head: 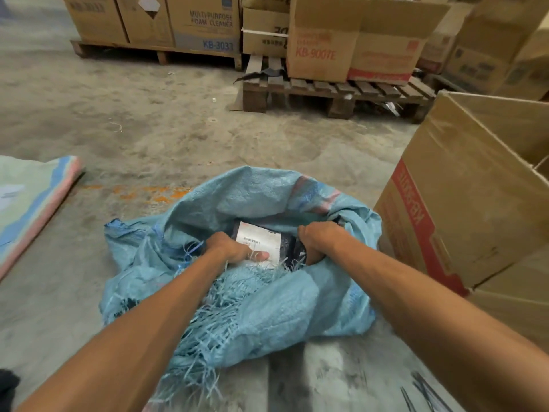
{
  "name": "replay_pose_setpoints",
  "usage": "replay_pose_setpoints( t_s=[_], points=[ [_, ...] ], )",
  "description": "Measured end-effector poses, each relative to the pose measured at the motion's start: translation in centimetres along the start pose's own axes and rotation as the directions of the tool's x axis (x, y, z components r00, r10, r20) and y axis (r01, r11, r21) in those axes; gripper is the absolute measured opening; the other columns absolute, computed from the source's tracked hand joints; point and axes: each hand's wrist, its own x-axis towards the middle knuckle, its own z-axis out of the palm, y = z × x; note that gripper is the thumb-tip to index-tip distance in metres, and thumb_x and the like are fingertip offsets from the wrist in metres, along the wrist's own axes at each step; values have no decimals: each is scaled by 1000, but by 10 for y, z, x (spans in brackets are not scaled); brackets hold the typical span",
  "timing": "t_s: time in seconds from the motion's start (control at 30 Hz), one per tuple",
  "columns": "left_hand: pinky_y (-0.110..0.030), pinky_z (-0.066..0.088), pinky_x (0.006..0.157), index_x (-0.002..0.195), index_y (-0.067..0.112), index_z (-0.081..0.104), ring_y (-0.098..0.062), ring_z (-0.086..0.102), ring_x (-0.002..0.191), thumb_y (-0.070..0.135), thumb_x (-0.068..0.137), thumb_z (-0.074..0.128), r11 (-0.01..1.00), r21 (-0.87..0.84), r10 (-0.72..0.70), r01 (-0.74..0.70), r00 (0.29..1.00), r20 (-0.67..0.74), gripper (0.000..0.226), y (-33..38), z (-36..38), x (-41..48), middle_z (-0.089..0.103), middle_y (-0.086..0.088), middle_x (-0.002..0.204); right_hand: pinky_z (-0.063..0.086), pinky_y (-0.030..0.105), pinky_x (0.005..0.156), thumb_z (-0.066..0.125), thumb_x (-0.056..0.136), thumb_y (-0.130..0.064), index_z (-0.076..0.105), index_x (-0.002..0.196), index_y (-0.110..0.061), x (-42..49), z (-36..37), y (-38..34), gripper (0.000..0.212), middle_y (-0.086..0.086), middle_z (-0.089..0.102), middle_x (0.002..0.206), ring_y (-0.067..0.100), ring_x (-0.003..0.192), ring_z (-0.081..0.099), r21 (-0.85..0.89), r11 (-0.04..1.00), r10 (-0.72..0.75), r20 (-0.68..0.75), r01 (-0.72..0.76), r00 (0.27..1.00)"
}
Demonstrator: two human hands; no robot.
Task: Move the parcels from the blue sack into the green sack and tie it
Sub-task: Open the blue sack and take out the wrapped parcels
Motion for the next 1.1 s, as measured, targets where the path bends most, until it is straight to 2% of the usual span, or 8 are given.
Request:
replay_pose_setpoints(
  t_s=[0.1, 0.17, 0.3, 0.5, 0.7, 0.87, 0.97, 1.1],
  points=[
    [-31, 54, 79, 113, 1, 57, -25, 64, 102, 64, 44, 90, 999, -15, 45, -45, 998, -51, 99, -4, 0, -1, 63, -8, 117, 51, 39, 101, 75, 79, -44, 65, 114, -25, 1, -9, 3, 42, 1, 65, 128, 25, 101, 62, -5, 1000, -12, 151, 13, 988],
    [-32, 55, 80, 111, 3, 58, -24, 64, 99, 59, 54, 90, 997, -37, 58, -61, 995, -80, 86, -6, -1, -4, 64, -7, 117, 49, 41, 105, 67, 63, -53, 64, 96, -28, 13, -16, 14, 42, 1, 64, 128, 23, 99, 60, 6, 999, -34, 263, 33, 964],
    [-40, 50, 97, 135, 0, 47, -31, 55, 123, 78, 49, 78, 996, -68, 56, -60, 997, -51, 120, -14, -3, -11, 53, -14, 137, 52, 42, 103, 70, 68, -59, 71, 114, -17, -25, -46, 23, 63, 3, 72, 118, 24, 107, 69, 169, 985, -89, 376, 27, 922],
    [-42, 48, 101, 145, -2, 36, -36, 52, 126, 73, 79, 59, 955, -289, 52, -69, 996, -66, 102, -17, -8, -8, 48, -18, 142, 51, 43, 101, 64, 52, -56, 71, 120, -30, -4, -39, 19, 73, -6, 69, 121, 21, 107, 66, -6, 995, -91, 372, 101, 924],
    [-39, 43, 101, 147, -2, 32, -35, 45, 133, 59, 76, 74, 905, -408, 84, -119, 991, -102, 103, -16, -12, -20, 41, -17, 149, 51, 42, 101, 58, 76, -46, 66, 125, -23, -38, -49, 6, 54, 1, 65, 125, 24, 109, 63, -63, 996, -47, 307, 70, 951],
    [-33, 49, 81, 117, 6, 58, -25, 59, 103, 60, 74, 76, 924, -234, 245, -301, 939, -240, 71, -17, -30, -32, 62, -10, 118, 54, 41, 98, 63, 88, -25, 60, 131, -23, -69, -68, 17, 43, 0, 63, 127, 25, 115, 63, 184, 969, -195, 177, 162, 965],
    [-30, 48, 84, 119, 8, 60, -22, 60, 105, 47, 76, 80, 870, -180, 398, -459, 869, -295, 61, -18, -41, -42, 64, -6, 116, 53, 42, 99, 75, 84, -21, 58, 127, -26, -75, -73, 21, 47, -4, 61, 120, 23, 116, 61, 356, 903, -255, -5, 240, 967],
    [-30, 49, 77, 108, 10, 59, -24, 64, 93, 37, 84, 75, 854, -105, 441, -510, 816, -374, 39, -17, -51, -51, 68, -9, 107, 48, 33, 105, 94, 66, -30, 47, 143, -28, -84, -79, 29, 91, -5, 54, 143, 18, 130, 54, 774, 578, -267, -121, 259, 956]
  ],
)
